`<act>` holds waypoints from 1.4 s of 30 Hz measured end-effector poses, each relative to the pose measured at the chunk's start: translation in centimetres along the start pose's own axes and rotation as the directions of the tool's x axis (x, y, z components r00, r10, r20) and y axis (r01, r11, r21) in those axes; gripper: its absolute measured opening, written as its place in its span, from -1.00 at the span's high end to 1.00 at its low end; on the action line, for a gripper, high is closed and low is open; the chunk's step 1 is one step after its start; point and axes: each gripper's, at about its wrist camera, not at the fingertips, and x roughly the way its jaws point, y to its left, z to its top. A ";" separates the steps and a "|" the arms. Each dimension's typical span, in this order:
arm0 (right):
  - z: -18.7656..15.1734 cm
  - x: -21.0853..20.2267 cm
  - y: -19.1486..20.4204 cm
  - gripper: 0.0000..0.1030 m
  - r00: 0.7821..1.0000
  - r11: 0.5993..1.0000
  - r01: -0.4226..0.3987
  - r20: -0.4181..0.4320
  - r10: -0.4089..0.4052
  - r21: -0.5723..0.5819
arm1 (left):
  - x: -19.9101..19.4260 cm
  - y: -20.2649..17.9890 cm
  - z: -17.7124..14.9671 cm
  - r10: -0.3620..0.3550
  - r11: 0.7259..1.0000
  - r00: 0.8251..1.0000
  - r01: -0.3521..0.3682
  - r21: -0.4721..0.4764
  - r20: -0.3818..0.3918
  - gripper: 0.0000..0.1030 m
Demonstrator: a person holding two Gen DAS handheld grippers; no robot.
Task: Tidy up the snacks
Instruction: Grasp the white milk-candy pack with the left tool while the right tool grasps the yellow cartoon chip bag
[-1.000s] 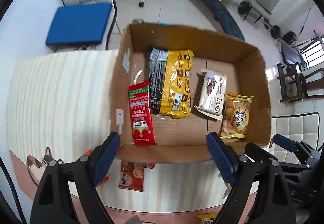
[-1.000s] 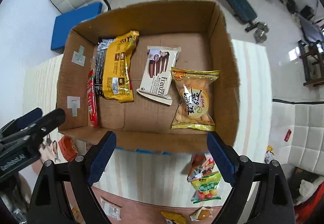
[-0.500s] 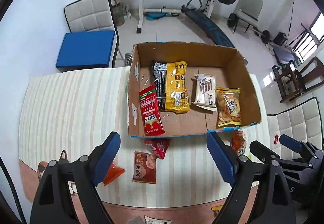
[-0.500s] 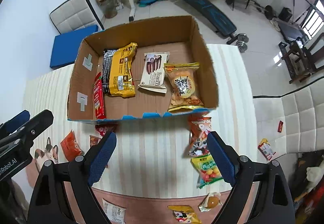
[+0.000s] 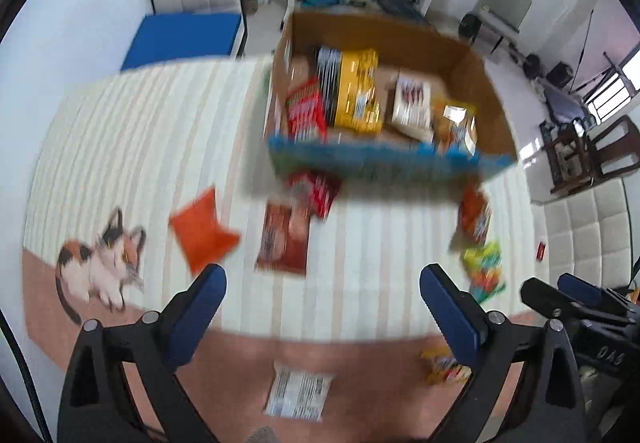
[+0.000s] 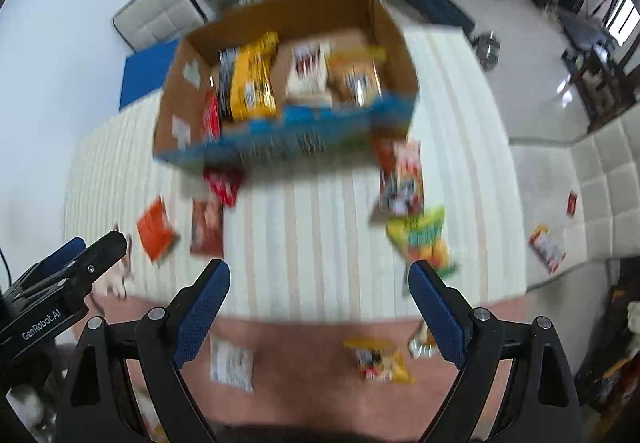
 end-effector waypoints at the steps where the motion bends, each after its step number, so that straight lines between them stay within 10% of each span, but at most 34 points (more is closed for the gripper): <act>1: -0.9 0.8 -0.7 -0.81 0.999 1.000 -0.005 -0.032 0.006 0.011 | 0.7 0.1 -0.9 0.007 1.000 1.000 -0.007 -0.003 -0.025 -0.93; 10: -7.8 9.7 -6.7 -0.81 0.958 0.992 0.034 -0.287 0.004 0.125 | 7.7 1.2 -9.4 0.024 0.999 0.963 -0.029 -0.015 -0.268 -0.93; 24: -10.9 15.7 -5.8 -0.81 0.921 0.996 0.060 -0.388 -0.030 0.066 | 15.5 0.9 -15.7 0.065 0.998 0.878 -0.061 0.025 -0.474 -0.93; 34: -11.1 19.1 -4.3 -0.81 0.900 0.996 0.084 -0.431 -0.068 0.020 | 17.1 0.3 -16.5 0.066 0.997 0.867 -0.045 0.055 -0.493 -0.89; 42: -10.9 20.3 -3.5 -0.66 0.899 0.997 0.082 -0.432 -0.067 0.016 | 17.2 0.1 -15.9 0.086 0.996 0.867 -0.056 0.075 -0.492 -0.38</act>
